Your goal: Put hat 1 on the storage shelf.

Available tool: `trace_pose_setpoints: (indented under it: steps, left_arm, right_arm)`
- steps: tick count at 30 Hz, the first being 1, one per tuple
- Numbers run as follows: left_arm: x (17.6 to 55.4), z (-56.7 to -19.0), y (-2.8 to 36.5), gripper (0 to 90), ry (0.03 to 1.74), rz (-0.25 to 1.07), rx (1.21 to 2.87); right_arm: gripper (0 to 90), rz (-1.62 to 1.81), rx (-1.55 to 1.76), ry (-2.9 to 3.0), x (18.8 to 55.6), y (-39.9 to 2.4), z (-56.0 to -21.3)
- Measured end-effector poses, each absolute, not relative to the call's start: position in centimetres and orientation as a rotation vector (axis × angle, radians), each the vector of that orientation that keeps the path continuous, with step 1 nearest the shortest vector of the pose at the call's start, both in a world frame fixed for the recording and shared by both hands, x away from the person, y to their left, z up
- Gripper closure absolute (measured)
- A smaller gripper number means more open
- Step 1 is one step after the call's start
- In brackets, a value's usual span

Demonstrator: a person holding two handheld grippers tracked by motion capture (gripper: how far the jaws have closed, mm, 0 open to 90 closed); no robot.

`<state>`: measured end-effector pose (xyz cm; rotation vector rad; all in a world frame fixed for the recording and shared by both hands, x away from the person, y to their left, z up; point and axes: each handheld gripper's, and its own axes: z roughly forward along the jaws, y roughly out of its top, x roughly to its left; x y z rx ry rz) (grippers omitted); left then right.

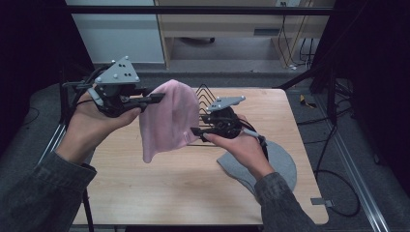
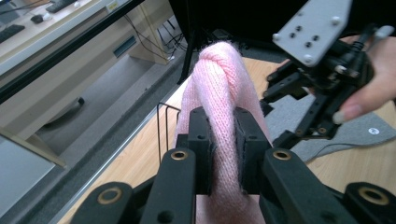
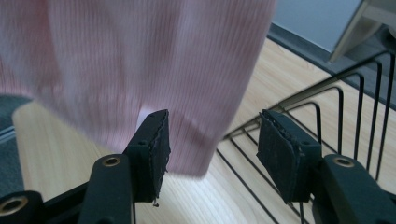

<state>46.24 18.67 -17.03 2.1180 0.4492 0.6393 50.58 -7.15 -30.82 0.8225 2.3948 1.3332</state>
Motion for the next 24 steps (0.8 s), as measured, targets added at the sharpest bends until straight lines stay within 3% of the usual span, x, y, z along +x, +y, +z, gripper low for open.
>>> trace_pose_setpoints:
  steps: [3,6,8,14,24]
  left_arm:
    - [46.2,-16.9,18.5,79.2,0.442,0.641,2.114]
    - [46.8,-17.1,18.6,79.1,0.452,0.645,2.111]
    - [47.5,-17.2,18.8,79.0,0.466,0.643,2.106]
    - [50.9,-16.9,19.3,78.7,0.533,0.605,2.049]
    - [57.1,-16.2,16.7,77.7,0.568,0.591,1.997]
  right_arm:
    - [53.6,1.374,0.811,2.406,51.0,-7.1,-30.4]
    - [72.3,1.401,0.778,2.42,51.2,-7.3,-30.1]
    - [77.6,1.391,0.776,2.415,51.3,-7.5,-30.0]
    - [82.5,1.404,0.77,2.383,52.2,-9.1,-28.4]
    - [83.4,1.358,0.845,2.297,55.9,-11.5,-26.1]
